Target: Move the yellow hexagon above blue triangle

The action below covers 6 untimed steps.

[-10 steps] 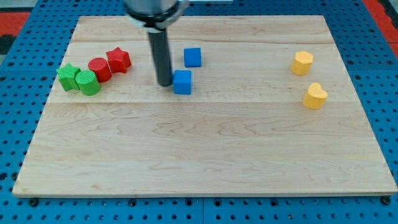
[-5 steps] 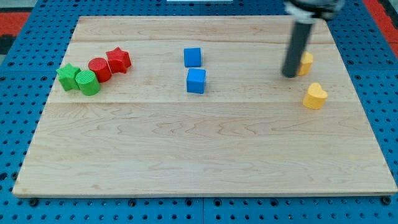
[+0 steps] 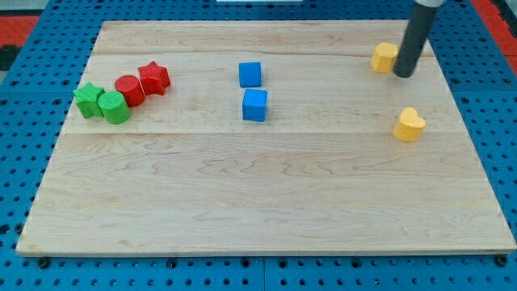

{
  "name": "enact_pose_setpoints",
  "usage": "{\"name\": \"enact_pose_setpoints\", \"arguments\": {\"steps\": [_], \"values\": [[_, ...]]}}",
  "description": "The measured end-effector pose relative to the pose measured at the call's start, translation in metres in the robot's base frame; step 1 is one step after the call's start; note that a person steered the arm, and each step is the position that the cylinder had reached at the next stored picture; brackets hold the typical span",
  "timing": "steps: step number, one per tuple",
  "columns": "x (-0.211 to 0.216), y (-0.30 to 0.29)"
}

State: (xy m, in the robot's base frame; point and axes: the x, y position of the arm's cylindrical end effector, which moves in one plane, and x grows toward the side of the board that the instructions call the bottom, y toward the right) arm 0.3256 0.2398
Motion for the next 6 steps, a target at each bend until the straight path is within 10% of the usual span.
{"name": "enact_pose_setpoints", "arguments": {"steps": [3, 4, 6], "values": [[-0.054, -0.185], [-0.060, -0.110], [-0.093, -0.216]]}}
